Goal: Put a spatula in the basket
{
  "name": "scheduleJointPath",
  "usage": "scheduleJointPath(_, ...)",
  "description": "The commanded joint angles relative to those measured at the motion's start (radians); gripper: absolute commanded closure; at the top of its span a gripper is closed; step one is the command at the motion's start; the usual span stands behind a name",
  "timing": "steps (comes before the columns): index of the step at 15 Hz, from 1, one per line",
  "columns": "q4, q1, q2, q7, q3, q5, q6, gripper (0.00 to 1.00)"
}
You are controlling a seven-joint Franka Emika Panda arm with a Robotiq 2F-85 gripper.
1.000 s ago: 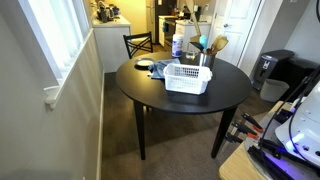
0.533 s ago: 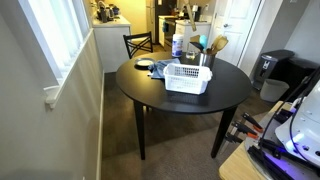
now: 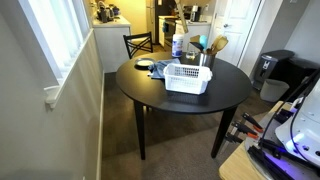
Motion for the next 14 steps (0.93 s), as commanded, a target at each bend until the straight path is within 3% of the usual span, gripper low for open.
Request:
scheduleJointPath(1, -0.19, -0.019, -0.072, -0.028, 0.009, 0.026, 0.032, 0.95)
scheduleJointPath(9, -0.521, -0.004, -0.126, 0.046, 0.022, 0.076, 0.125, 0.95)
scheduleJointPath(13, -0.714, 0.043, -0.191, 0.08, 0.055, 0.101, 0.204, 0.95)
scheduleJointPath(14, -0.758, 0.02, -0.209, 0.104, 0.106, 0.08, 0.216, 0.95)
